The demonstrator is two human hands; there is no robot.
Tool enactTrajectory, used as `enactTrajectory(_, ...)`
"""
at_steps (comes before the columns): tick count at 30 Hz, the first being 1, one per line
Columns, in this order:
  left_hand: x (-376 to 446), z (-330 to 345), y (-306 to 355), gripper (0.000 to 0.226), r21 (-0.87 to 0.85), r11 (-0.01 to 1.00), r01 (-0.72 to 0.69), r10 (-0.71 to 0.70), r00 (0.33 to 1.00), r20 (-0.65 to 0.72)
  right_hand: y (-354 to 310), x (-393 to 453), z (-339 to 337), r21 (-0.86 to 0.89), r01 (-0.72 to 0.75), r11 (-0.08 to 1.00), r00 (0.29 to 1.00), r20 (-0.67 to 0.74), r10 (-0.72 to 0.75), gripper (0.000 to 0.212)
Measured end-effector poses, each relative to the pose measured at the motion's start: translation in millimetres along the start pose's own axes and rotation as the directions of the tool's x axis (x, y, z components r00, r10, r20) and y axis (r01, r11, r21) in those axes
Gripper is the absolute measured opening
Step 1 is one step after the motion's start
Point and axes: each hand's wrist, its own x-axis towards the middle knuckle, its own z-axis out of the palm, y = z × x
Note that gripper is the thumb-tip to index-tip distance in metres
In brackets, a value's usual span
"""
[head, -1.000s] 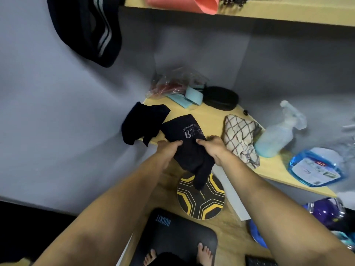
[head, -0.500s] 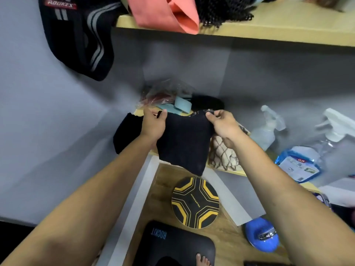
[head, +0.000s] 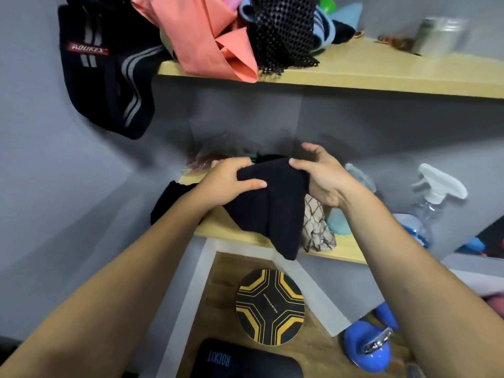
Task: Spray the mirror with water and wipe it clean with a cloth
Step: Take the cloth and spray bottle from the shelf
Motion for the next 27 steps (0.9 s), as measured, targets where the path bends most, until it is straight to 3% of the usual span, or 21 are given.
enactTrajectory(1,0.4,-2.3,2.3,0.034,-0.058,0.998,0.002,-0.001,1.0,0.023,1.6,-2.6,-3.7,-0.218,0.08,0.973,0.995,-0.043,-0.091,0.054)
enactTrajectory(3,2.1,-3.7,9.6,0.033,-0.075,0.997,-0.018,0.022,0.998,0.051,7.4,-7.4,-14.4,-0.68,0.236,0.695,0.961,0.054,-0.273,0.063)
enactTrajectory(4,2.7,-3.4,14.3,0.031,-0.074,0.997,-0.038,0.044,0.996,0.074,11.1,-9.5,-17.8,-0.783,0.289,0.55,0.951,0.171,-0.257,0.073)
enactTrajectory(6,4.2,-2.3,22.4,0.028,-0.064,0.996,-0.068,0.077,0.988,0.137,17.1,-17.4,-16.2,-0.857,0.345,0.383,0.938,0.322,-0.125,0.084)
enactTrajectory(8,5.2,-1.3,26.0,0.025,-0.064,0.995,-0.075,0.086,0.979,0.186,24.4,-18.2,-14.3,-0.891,0.367,0.269,0.93,0.352,-0.103,0.069)
enactTrajectory(10,6.1,-2.1,27.0,0.025,-0.078,0.995,-0.055,0.07,0.977,0.202,26.0,-17.8,-18.1,-0.874,0.368,0.318,0.929,0.334,-0.158,0.042)
enactTrajectory(11,6.5,-3.7,26.3,0.026,-0.085,0.996,-0.033,0.05,0.978,0.202,24.9,-18.0,-21.3,-0.836,0.361,0.413,0.932,0.318,-0.171,0.034)
enactTrajectory(13,8.5,-5.7,24.8,0.027,-0.113,0.994,0.012,0.012,0.978,0.21,20.9,-22.4,-27.9,-0.726,0.32,0.609,0.946,0.277,-0.167,0.028)
enactTrajectory(15,10.0,-7.4,21.1,0.028,-0.142,0.989,0.05,-0.021,0.98,0.199,18.0,-28.3,-30.9,-0.649,0.28,0.707,0.958,0.233,-0.166,0.024)
enactTrajectory(17,12.4,-3.9,11.3,0.032,-0.06,0.995,0.081,-0.076,0.994,0.082,18.5,-30.4,-34.6,-0.583,0.219,0.783,0.975,0.158,-0.155,0.025)
enactTrajectory(19,12.0,5.1,2.3,0.033,0.168,0.977,0.134,-0.111,0.984,-0.141,18.1,-31.0,-40.4,-0.48,0.172,0.86,0.985,0.074,-0.156,0.025)
enactTrajectory(21,5.8,11.1,9.6,0.028,0.17,0.954,0.246,-0.202,0.95,-0.24,18.6,-28.8,-44.5,-0.417,0.166,0.894,0.981,-0.024,-0.193,0.019)
enactTrajectory(22,3.6,14.7,17.7,0.034,0.076,0.946,0.317,-0.301,0.939,-0.164,18.3,-28.4,-44.2,-0.421,0.18,0.889,0.971,-0.069,-0.229,0.016)
enactTrajectory(24,0.7,24.9,32.9,0.061,-0.18,0.823,0.539,-0.504,0.838,0.207,16.1,-29.2,-39.0,-0.432,0.221,0.874,0.951,-0.104,-0.291,0.021)
enactTrajectory(26,-0.4,34.3,42.1,0.093,-0.363,0.614,0.701,-0.471,0.695,0.543,15.7,-32.7,-27.8,-0.342,0.243,0.908,0.959,-0.053,-0.277,0.024)
enactTrajectory(27,0.5,38.7,45.1,0.1,-0.458,0.516,0.723,-0.393,0.676,0.623,15.9,-36.2,-22.5,-0.24,0.231,0.943,0.971,-0.011,-0.24,0.021)
